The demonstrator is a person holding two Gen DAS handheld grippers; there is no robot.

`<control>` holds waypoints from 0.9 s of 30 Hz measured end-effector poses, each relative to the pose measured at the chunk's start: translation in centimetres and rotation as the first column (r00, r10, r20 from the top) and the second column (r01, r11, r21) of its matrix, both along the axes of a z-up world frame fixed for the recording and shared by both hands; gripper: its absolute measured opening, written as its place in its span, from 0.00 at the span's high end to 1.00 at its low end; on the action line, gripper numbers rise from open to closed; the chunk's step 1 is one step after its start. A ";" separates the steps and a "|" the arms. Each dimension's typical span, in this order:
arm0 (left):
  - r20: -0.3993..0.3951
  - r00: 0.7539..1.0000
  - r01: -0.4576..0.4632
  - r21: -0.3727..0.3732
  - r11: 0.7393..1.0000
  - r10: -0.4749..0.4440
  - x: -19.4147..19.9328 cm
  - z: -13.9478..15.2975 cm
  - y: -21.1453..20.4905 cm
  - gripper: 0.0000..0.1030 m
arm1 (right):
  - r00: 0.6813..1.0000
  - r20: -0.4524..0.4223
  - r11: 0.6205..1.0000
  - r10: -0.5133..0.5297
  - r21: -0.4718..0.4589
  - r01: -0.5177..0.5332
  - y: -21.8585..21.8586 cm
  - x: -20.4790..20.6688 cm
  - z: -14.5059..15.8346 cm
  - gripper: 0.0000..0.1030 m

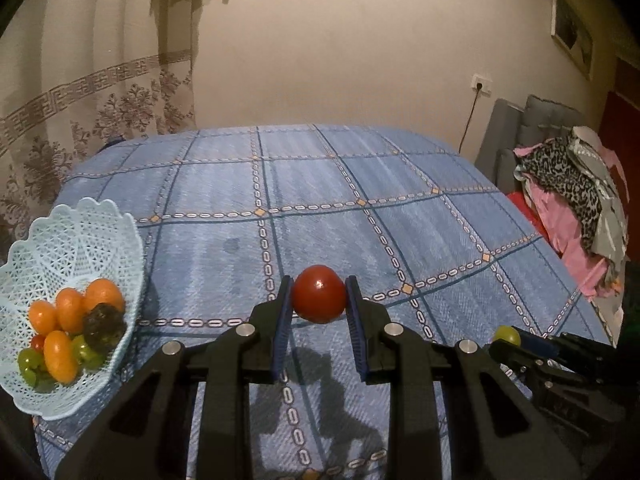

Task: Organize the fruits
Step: 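Close the left gripper on the red tomato while the right holds the green tomato, then carry both tomatoes into the basket and open both grippers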

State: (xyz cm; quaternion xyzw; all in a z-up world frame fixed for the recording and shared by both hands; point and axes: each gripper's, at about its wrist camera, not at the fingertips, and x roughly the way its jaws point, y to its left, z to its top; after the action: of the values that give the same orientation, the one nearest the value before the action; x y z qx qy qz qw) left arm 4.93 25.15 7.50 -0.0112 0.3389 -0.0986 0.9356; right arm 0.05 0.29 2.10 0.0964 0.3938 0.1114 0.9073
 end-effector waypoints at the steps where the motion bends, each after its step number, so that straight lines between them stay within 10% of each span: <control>1: 0.004 1.000 -0.004 -0.002 1.000 0.004 -0.2 0.1 0.2 0.74 | 1.000 0.001 1.000 -0.001 0.001 0.001 0.1 0.0 0.1 0.73; 27: 0.075 0.974 -0.213 -0.041 0.976 0.215 -3.1 2.0 9.8 0.74 | 0.995 0.059 0.996 0.085 0.023 -0.086 5.5 0.4 3.3 0.73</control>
State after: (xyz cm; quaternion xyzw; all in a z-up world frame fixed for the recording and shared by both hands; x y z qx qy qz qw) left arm 1.82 35.00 9.52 -0.0589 0.2969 -0.0032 0.9531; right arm 0.45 5.77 5.38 0.0877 0.3697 0.1580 0.9114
